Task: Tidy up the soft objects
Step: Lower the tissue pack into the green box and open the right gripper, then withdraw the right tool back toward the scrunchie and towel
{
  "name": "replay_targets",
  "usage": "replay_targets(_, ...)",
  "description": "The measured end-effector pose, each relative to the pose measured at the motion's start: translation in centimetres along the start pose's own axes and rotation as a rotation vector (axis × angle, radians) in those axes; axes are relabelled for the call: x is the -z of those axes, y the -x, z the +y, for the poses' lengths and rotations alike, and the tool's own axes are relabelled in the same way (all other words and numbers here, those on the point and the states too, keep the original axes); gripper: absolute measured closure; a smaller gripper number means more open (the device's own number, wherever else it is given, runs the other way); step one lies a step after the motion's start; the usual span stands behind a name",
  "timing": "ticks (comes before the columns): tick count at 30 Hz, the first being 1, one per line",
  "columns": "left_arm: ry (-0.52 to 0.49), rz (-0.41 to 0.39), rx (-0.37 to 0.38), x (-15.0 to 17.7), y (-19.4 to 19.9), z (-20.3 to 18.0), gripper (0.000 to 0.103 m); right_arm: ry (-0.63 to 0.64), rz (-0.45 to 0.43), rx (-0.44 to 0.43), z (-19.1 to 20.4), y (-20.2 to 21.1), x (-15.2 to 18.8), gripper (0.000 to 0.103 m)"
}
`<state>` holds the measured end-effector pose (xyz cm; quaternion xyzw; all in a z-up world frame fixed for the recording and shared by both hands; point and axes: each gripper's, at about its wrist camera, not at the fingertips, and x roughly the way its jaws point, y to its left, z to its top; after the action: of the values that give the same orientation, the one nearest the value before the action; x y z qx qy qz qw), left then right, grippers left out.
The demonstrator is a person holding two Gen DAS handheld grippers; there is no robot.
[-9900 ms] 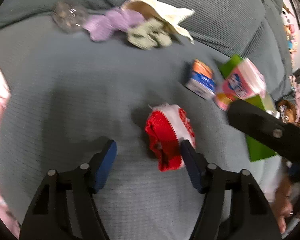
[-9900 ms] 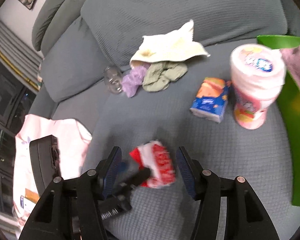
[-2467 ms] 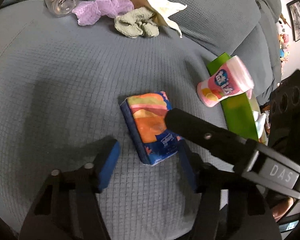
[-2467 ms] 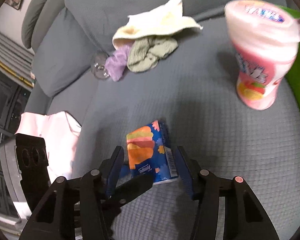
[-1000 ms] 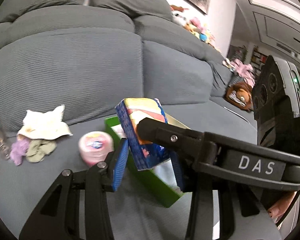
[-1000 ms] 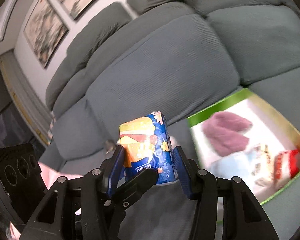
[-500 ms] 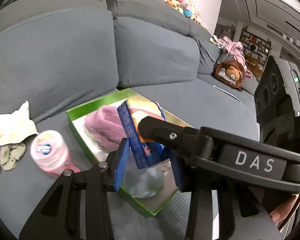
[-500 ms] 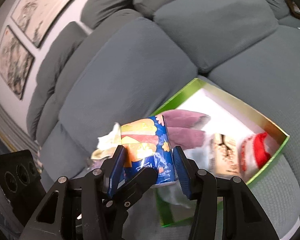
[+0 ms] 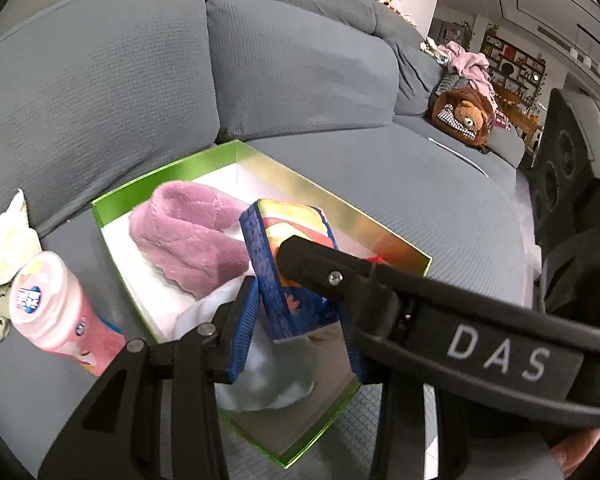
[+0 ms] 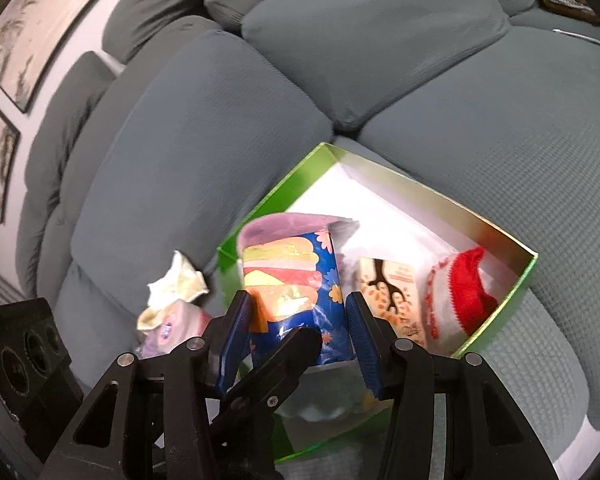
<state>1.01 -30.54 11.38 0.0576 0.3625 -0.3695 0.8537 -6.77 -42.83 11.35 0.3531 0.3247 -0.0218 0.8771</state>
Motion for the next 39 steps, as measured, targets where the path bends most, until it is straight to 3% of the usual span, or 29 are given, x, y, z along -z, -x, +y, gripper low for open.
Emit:
replay_targets(4, 0.000, 0.019, 0.002, 0.1, -0.4, -0.2, 0.064, -0.025, 0.017, 0.013, -0.6, -0.4, 0.0, 0.051)
replay_targets(9, -0.015, -0.015, 0.019, 0.3, 0.9, -0.4, 0.062, -0.012, -0.012, 0.041, -0.2, 0.1, 0.0, 0.051)
replay_targets(14, 0.014, -0.066, 0.034, 0.6, 3.3, 0.4, 0.042, -0.019, -0.036, 0.016, 0.2, 0.8, 0.0, 0.051)
replay_targets(15, 0.028, -0.078, 0.049, 0.6, 3.9, 0.8, 0.038, -0.015, -0.047, 0.028, 0.4, 1.0, 0.0, 0.049)
replay_targets(17, 0.062, -0.103, 0.076, 0.8, 5.6, 1.8, 0.033, -0.007, -0.070, 0.029, 0.8, 1.4, 0.0, 0.035)
replay_targets(22, 0.138, -0.178, 0.076, 2.1, 9.8, 4.2, 0.018, 0.034, -0.103, 0.023, 2.8, 2.2, 0.3, 0.031)
replay_targets(27, 0.207, -0.237, 0.025, 4.5, 13.8, 7.2, 0.005, 0.076, -0.111, 0.002, 4.8, 2.2, 0.9, 0.027)
replay_targets(29, 0.228, -0.238, -0.004, 6.1, 15.0, 8.9, 0.005, 0.097, -0.116, -0.002, 5.7, 2.0, 1.3, 0.014)
replay_targets(34, 0.314, -0.236, -0.133, 10.0, 17.2, 13.4, 0.005, 0.179, -0.109, -0.007, 8.5, 1.1, 2.5, 0.014)
replay_targets(37, 0.406, -0.264, -0.231, 12.0, 18.1, 17.0, 0.005, 0.251, -0.095, 0.003, 10.5, 0.2, 3.5, 0.014)
replay_targets(39, 0.475, -0.284, -0.258, 13.0, 18.4, 19.0, 0.005, 0.286, -0.098, 0.010, 11.8, -0.4, 4.3, 0.014)
